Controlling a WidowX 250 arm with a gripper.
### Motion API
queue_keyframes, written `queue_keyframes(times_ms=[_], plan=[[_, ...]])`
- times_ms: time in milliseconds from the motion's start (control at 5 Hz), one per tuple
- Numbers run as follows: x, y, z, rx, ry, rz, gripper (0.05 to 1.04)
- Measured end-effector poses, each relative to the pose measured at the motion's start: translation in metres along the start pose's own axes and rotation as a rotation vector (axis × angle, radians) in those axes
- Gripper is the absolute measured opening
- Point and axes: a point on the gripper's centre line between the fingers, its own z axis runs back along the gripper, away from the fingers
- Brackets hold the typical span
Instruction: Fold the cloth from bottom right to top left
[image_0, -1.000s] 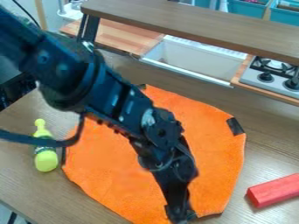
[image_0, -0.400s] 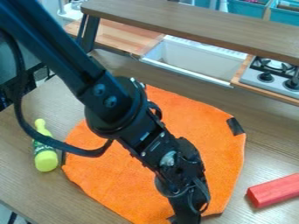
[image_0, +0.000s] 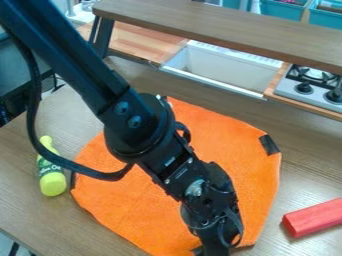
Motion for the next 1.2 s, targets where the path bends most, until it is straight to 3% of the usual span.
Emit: queue_keyframes(times_ms=[200,400,600,800,1200], plan=[[0.002,0.0,0.006,-0.018,-0.011,-0.002,0.164],[0.006,0.005,0.019,-0.03,-0.031,0.027,0.065],[0.013,0.023,0.042,-0.03,-0.048,0.074,0.053],[0.02,0.047,0.06,-0.025,-0.032,0.127,0.052],[0.026,0.096,0.07,-0.054,0.055,0.248,0.051]])
